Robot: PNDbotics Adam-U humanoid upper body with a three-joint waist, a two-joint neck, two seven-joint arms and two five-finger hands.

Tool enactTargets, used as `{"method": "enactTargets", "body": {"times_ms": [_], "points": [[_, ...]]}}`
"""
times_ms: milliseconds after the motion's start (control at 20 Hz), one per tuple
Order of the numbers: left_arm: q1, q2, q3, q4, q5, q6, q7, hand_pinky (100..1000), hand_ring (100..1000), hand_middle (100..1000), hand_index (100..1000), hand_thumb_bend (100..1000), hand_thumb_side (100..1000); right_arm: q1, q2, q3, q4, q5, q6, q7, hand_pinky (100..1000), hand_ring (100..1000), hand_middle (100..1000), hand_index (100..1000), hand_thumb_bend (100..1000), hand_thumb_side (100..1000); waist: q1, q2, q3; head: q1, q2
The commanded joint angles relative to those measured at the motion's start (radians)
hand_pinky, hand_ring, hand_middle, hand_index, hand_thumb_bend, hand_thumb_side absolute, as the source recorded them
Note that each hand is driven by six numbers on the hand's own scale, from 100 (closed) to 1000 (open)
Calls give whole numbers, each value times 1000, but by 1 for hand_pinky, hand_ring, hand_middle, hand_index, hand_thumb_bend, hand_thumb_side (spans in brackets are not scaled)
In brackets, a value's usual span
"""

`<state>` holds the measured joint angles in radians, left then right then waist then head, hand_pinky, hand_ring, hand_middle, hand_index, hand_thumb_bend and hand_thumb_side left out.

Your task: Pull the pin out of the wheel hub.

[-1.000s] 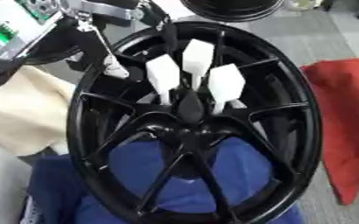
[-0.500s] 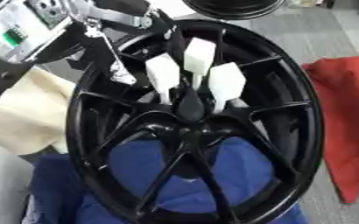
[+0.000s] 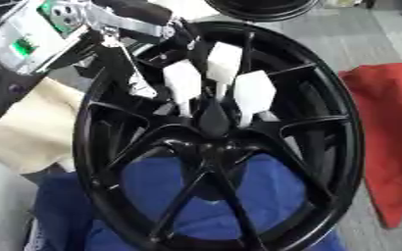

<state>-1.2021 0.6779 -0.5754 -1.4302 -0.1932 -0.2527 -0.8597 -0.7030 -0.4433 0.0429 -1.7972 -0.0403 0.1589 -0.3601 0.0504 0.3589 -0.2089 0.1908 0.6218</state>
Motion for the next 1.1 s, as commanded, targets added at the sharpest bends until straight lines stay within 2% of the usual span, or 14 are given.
{"method": "enactTargets", "body": {"times_ms": [50,400,750,800,900,950,1000,1050,1100], "points": [[-20,8,2,-5,8,-53,-47,875,842,719,831,216,100,-11,-10,-11,-21,-6,-2,-8,678,714,717,807,100,690,-3,-16,-2,2,-11],[-15,9,-7,-6,26,-38,-47,854,812,645,791,160,100,-9,-7,-14,-23,-8,-4,-23,679,714,717,806,100,693,-2,-16,-3,2,-13],[-12,7,-13,4,17,-37,-47,841,790,598,755,153,100,-9,-4,-15,-26,-6,-5,-30,679,713,716,805,100,694,0,-17,-4,3,-13],[-11,7,-9,5,18,-35,-47,820,711,480,646,117,100,-6,-2,-17,-26,-7,-5,-32,680,714,716,804,100,696,1,-18,-5,2,-14],[-10,7,-1,6,22,-31,-47,810,681,442,596,112,100,-2,1,-18,-27,-8,-7,-38,680,714,716,804,100,697,2,-19,-5,2,-15],[-11,7,4,8,22,-27,-47,796,636,379,518,105,100,0,1,-17,-27,-10,-7,-39,680,714,716,804,100,697,2,-20,-5,2,-14],[-12,7,9,10,19,-22,-47,789,616,346,479,104,100,0,1,-16,-27,-11,-7,-38,680,714,716,804,100,697,2,-20,-5,2,-14],[-13,7,14,11,16,-19,-47,789,616,346,479,104,100,1,1,-16,-28,-11,-8,-37,680,714,716,804,100,697,3,-21,-5,3,-14],[-14,7,20,14,12,-15,-47,768,583,300,431,100,100,2,2,-16,-29,-11,-9,-38,680,714,716,803,100,698,3,-21,-5,2,-13]]}}
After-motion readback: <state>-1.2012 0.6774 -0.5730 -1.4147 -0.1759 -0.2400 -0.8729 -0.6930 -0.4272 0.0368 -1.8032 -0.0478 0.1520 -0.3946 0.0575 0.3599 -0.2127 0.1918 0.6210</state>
